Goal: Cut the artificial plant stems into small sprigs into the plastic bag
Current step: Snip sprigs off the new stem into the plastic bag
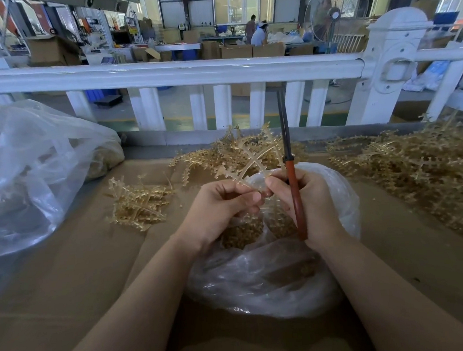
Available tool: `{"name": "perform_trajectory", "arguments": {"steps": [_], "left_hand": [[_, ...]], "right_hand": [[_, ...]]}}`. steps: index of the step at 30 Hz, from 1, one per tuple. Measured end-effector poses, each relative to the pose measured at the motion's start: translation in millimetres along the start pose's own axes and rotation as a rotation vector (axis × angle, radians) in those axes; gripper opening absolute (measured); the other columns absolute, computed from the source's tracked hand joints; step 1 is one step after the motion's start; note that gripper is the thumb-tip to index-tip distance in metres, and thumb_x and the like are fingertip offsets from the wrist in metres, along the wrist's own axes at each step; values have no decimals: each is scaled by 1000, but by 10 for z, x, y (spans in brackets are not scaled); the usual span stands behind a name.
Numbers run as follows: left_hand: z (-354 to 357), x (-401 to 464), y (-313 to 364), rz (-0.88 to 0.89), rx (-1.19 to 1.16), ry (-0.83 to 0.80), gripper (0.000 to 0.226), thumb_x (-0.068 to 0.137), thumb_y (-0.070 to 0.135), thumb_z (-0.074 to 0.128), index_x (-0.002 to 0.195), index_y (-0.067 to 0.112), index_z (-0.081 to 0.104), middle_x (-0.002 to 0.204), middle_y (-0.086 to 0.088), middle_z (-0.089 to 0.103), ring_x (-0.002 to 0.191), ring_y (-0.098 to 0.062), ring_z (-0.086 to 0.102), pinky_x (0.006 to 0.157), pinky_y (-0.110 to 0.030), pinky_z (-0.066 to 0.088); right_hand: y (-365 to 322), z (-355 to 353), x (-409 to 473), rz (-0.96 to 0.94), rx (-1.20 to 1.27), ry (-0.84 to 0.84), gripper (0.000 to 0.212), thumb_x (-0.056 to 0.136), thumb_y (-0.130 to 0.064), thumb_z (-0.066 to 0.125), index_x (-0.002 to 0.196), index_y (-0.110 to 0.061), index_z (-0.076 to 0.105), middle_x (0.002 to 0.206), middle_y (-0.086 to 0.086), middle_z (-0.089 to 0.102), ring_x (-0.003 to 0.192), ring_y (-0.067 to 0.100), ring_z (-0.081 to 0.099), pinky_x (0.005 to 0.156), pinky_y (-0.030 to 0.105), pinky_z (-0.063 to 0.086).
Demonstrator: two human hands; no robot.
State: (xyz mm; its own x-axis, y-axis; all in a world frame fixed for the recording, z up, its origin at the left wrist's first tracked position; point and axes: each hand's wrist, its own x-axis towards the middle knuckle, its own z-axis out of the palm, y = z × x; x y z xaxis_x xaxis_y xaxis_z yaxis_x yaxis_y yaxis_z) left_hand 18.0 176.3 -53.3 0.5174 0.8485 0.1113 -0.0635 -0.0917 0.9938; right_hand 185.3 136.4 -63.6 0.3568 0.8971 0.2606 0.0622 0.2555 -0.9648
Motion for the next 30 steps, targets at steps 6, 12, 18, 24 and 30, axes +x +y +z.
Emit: {"name": "perform_trajectory", "arguments": {"steps": [6, 12, 18, 24, 30], "left_hand": [[-30, 24, -12, -21, -35, 40, 8, 93, 10, 65, 86, 10, 69, 92, -12, 77, 74, -15, 71, 68, -26, 54], [-66, 34, -13, 15, -183, 126, 13, 93, 8, 63, 81, 9, 68, 80, -12, 74, 67, -17, 68, 66, -24, 57], [-67, 61, -47, 74, -214, 228, 14, 97, 11, 59, 87, 4, 66, 83, -9, 75, 68, -14, 67, 68, -23, 58], [-62, 58, -54, 182, -128, 291, 14, 100, 10, 53, 92, 2, 61, 81, -3, 73, 68, -12, 66, 68, -23, 56], [-41, 51, -38, 261, -40, 313, 13, 102, 4, 46, 96, 0, 57, 76, -5, 64, 66, -9, 64, 68, -21, 54]], "right_hand": [[26, 14, -4, -53, -117, 13, 12, 90, -19, 74, 93, -8, 74, 72, -3, 75, 70, 5, 71, 67, 12, 51], [64, 25, -17, -67, -209, 95, 18, 88, -30, 76, 84, -13, 72, 65, -10, 70, 61, 1, 64, 60, 10, 47], [105, 13, -18, -90, -368, 73, 24, 82, -50, 78, 83, -28, 68, 75, -19, 69, 72, -1, 65, 62, 12, 46], [156, -4, -23, -198, -655, 5, 56, 64, -86, 56, 92, -37, 59, 80, -16, 65, 77, 1, 62, 67, 24, 50], [175, 18, -36, -312, -855, -31, 66, 66, -85, 54, 100, -28, 60, 90, -14, 64, 83, 6, 61, 74, 31, 57]]}}
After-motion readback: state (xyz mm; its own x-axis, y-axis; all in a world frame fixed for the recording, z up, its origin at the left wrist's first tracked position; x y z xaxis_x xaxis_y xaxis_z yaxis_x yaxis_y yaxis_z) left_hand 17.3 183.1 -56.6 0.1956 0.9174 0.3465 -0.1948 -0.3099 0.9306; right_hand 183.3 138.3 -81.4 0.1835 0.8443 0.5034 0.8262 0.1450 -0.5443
